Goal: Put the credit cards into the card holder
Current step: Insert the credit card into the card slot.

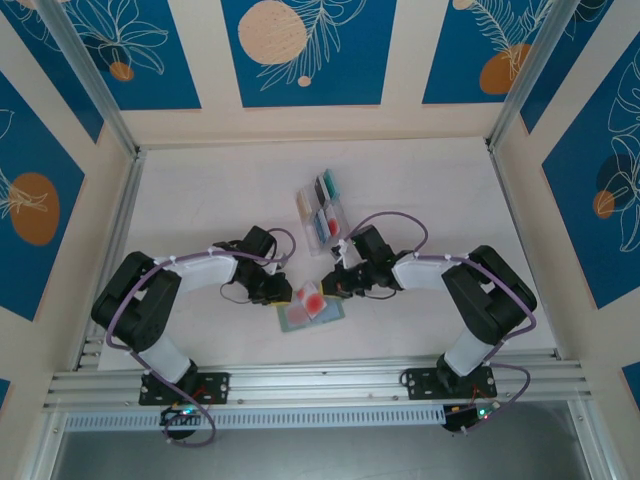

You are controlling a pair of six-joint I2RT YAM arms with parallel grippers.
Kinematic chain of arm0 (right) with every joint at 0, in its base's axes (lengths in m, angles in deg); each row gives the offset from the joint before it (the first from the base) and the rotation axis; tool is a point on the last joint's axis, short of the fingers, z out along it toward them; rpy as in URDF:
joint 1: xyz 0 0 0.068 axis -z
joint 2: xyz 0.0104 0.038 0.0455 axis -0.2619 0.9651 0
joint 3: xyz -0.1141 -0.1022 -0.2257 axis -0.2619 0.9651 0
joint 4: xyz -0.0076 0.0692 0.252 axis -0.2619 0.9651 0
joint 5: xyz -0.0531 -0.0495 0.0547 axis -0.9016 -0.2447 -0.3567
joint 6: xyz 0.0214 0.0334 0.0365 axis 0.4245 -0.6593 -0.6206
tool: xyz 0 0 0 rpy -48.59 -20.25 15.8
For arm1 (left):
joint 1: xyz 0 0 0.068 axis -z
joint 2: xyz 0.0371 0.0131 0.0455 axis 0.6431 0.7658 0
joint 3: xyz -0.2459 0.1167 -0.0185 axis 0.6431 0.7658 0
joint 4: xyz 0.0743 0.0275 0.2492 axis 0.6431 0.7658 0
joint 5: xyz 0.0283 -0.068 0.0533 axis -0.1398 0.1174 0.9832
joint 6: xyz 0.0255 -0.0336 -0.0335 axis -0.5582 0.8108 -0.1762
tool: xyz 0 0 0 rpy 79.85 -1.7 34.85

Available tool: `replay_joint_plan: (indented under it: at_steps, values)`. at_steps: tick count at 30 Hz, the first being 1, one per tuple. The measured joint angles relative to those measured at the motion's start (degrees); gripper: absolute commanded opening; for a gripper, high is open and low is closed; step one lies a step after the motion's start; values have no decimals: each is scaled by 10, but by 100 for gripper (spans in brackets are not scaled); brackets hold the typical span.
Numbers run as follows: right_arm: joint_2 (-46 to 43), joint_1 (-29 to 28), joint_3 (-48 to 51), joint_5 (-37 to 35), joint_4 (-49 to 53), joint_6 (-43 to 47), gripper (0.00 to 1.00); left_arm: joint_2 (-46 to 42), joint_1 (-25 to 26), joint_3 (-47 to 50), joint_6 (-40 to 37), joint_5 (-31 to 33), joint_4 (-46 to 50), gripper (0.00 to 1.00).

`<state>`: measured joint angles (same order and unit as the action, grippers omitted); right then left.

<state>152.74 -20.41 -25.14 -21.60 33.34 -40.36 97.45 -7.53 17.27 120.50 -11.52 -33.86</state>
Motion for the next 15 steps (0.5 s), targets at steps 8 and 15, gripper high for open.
replay_joint_plan:
  at_steps: [8,15]
  values:
    - [0,-34,15,-48,-21,-25,0,0,0,4,0,-3,-9,19]
    - [-1,-61,20,-91,-26,-33,0,-2,0,6,4,-7,-14,19]
